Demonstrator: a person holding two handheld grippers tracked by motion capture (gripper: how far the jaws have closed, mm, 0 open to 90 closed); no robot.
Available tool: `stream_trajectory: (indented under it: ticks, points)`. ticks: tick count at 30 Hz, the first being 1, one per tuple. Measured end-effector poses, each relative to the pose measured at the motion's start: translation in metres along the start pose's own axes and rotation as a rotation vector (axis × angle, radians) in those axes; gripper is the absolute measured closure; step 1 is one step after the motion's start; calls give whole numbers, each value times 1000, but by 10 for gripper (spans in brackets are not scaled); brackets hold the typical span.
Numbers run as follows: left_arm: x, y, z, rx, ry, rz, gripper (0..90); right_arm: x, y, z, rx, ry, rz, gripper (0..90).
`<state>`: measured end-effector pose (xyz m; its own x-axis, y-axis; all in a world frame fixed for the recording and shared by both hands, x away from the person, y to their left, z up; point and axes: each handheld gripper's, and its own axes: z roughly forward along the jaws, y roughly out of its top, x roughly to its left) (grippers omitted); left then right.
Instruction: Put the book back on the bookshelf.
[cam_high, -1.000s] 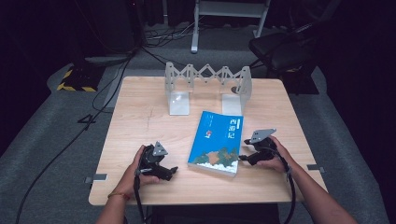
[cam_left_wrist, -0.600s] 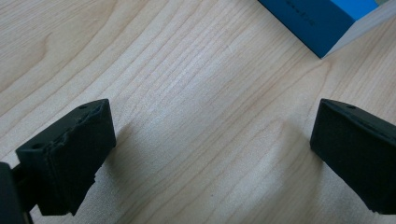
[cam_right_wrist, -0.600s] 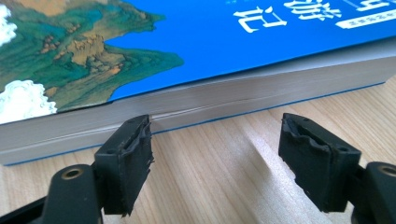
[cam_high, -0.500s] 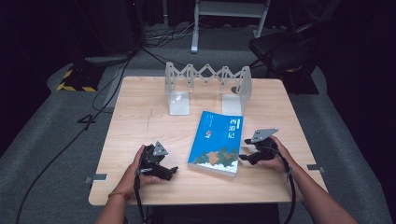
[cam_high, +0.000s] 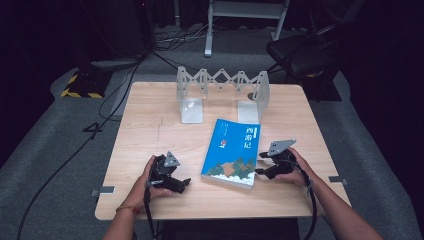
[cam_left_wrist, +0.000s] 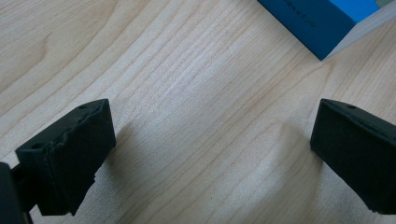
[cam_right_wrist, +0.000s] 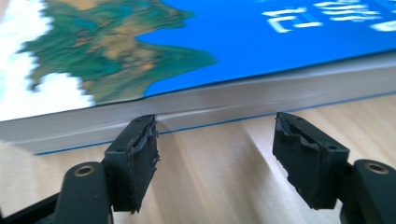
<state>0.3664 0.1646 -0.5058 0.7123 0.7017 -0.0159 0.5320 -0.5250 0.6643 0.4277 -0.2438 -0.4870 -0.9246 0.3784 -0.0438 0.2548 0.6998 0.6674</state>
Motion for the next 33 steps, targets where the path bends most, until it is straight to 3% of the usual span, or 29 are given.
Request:
stream_trajectory:
  ticks: [2, 5, 9, 13, 15, 17, 19, 22, 25, 30, 33]
  points:
    - [0, 0, 0, 0, -1, 0, 4, 4, 3, 0, -13, -5, -13, 314]
    - [0, 0, 0, 0, 0, 0, 5, 5, 6, -3, -51, 7, 8, 311]
    - [-1, 0, -1, 7, 7, 2, 8, 6, 7, -4, -59, -7, 13, 311]
    - [-6, 5, -5, 25, 8, 21, 100, 8, 10, -8, -104, -3, 43, 311]
    - [-10, 8, -7, 17, -13, 34, 213, 9, 12, -10, -125, -8, 57, 307]
    - [-14, 13, -11, -19, -18, 29, 154, 10, 15, -12, -153, -5, 80, 287]
    - [-20, 20, -16, -65, -30, 34, 173, 11, 17, -13, -165, -9, 82, 285]
    - [-39, 34, -19, -85, -30, 88, 173, 11, 21, -15, -185, -19, 93, 284]
    - [-68, 51, -13, -92, -53, 177, 176, 13, 25, -17, -210, -36, 112, 285]
    - [-103, 79, 8, -97, -84, 237, 184, 17, 35, -19, -235, -59, 118, 285]
    - [-116, 87, 17, -127, -32, 266, 242, 18, 40, -19, -242, -72, 120, 285]
